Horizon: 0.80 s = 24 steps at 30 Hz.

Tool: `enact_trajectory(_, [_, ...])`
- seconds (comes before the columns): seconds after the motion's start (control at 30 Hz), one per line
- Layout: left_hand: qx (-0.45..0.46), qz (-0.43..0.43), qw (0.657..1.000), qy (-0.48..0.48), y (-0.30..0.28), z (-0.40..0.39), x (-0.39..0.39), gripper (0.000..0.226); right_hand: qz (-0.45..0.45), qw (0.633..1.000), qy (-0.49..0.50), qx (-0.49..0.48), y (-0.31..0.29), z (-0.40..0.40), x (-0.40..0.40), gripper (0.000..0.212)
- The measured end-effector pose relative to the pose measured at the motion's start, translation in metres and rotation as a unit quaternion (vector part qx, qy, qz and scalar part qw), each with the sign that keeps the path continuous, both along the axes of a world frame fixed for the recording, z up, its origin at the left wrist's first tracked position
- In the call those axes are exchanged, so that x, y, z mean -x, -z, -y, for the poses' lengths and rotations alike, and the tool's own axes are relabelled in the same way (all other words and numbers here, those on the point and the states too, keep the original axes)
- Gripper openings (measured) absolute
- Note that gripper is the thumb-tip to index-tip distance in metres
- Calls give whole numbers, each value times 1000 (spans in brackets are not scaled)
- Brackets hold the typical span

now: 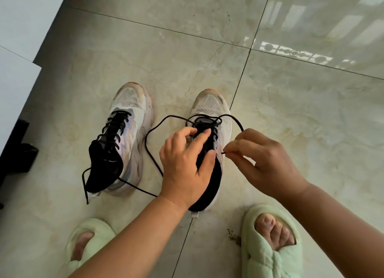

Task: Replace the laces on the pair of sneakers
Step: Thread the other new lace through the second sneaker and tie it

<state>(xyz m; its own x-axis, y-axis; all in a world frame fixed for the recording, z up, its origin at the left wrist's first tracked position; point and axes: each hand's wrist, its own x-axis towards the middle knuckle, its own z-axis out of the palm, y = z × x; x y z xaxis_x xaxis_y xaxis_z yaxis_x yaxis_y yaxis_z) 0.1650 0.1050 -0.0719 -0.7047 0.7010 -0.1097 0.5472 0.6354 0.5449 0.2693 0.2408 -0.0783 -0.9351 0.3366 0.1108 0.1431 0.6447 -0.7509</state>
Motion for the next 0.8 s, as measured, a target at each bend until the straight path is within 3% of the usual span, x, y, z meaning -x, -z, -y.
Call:
enact_trajectory(0.23, [-43, 21, 999, -25, 7, -2, 5, 16, 66, 995, 59, 39, 13, 9, 12, 9])
enact_trajectory(0.67, [-50, 9, 999, -18, 16, -2, 4, 12, 75, 993, 84, 38, 10, 13, 16, 8])
enact_trajectory(0.8, [-57, 10, 998, -24, 17, -2, 4, 11, 98, 994, 41, -22, 7, 14, 22, 9])
